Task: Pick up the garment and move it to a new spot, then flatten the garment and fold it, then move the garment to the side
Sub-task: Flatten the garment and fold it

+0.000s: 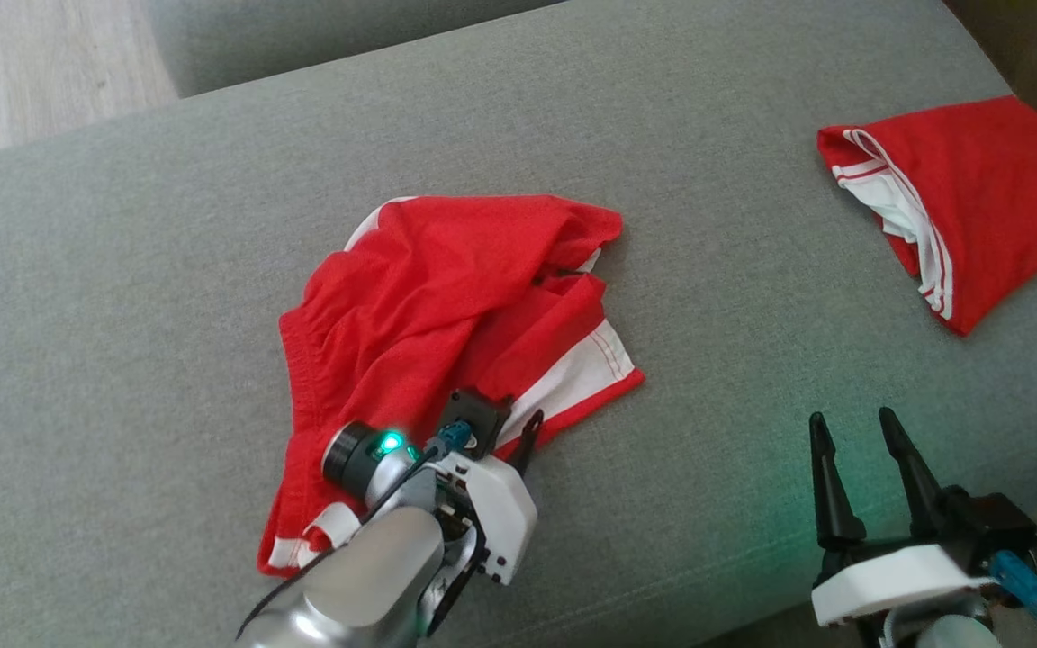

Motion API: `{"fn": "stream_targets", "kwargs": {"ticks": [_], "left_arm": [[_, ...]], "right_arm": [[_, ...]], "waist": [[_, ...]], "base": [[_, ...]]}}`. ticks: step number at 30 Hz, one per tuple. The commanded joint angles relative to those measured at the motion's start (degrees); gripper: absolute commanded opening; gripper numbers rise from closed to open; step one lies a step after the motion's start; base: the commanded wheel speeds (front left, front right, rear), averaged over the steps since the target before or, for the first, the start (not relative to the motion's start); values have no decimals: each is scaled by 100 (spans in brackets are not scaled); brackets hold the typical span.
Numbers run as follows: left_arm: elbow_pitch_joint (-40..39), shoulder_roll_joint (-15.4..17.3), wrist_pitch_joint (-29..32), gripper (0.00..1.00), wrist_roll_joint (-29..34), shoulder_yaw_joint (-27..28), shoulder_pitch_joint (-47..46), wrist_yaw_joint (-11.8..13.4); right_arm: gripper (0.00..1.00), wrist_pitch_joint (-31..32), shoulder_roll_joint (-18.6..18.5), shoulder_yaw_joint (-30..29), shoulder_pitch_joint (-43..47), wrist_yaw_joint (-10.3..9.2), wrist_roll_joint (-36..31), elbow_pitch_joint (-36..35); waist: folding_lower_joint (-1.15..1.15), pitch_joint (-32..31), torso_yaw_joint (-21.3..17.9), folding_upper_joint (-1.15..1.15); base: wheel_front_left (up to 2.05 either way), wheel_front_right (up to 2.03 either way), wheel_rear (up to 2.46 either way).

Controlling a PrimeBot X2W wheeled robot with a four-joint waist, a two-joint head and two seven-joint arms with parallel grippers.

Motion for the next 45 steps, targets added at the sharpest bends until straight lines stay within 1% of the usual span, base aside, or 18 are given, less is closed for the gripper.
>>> {"fn": "stream_targets", "kwargs": {"ticks": [1,3,6,7,8,17,25,31,34,35,37,39,40,41,42,45], "left_arm": [[-86,-9,-71,49,-49,95,-278,32],[-8,-9,-78,43,-108,14,-324,47],[101,-9,-105,24,-193,-93,-387,60],[126,-9,-120,16,-224,-125,-404,66],[146,-9,-135,1,-256,-155,-420,70],[129,-9,-283,0,-473,-439,-516,182],[-436,-9,-325,0,-333,-936,-383,358],[-608,-9,-266,0,-266,-1226,-116,392],[-597,-9,-264,0,-251,-1300,-23,363],[-583,-9,-268,4,-234,-1327,-3,330],[-549,-9,-295,26,-207,-1366,33,270],[-530,-9,-320,29,-218,-1394,71,173],[-512,-9,-332,40,-218,-1403,81,155],[-517,-9,-375,91,-231,-1392,92,179],[-532,-9,-417,100,-252,-1372,98,199],[-602,-9,-490,100,-309,-1310,100,222]], "right_arm": [[100,-70,-43,145,-238,39,42,-141],[100,-70,-43,144,-245,39,39,-137],[100,-70,-43,140,-249,39,42,-130],[100,-70,-43,137,-247,39,43,-127],[100,-70,-43,133,-245,39,45,-123],[100,-70,-43,109,-206,39,49,-100],[100,-70,-43,33,-153,39,48,-100],[100,-70,-43,48,-156,39,67,-75],[100,-70,-43,44,-154,39,55,-69],[100,-70,-43,39,-152,39,49,-67],[100,-70,-43,29,-154,39,39,-60],[100,-70,-43,21,-153,39,34,-45],[100,-70,-43,19,-151,39,33,-36],[100,-70,-43,14,-149,39,32,-31],[100,-70,-43,7,-145,39,30,-27],[100,-70,-43,-15,-126,39,25,-29]], "waist": [[0,4,-8,0],[0,13,-22,0],[0,21,-41,0],[0,21,-44,0],[0,20,-46,0],[0,-38,-10,0],[0,-80,37,0],[0,-82,49,0],[0,-87,46,0],[0,-85,47,0],[0,-81,50,0],[0,-88,54,0],[0,-91,59,0],[0,-96,67,0],[0,-103,78,0],[0,-128,119,0]], "base": [[0,0,0],[0,0,0],[0,0,0],[0,0,0],[0,0,0],[0,0,0],[0,0,0],[0,0,0],[0,0,0],[0,0,0],[0,0,0],[0,0,0],[0,0,0],[0,0,0],[0,0,0],[0,0,0]]}}
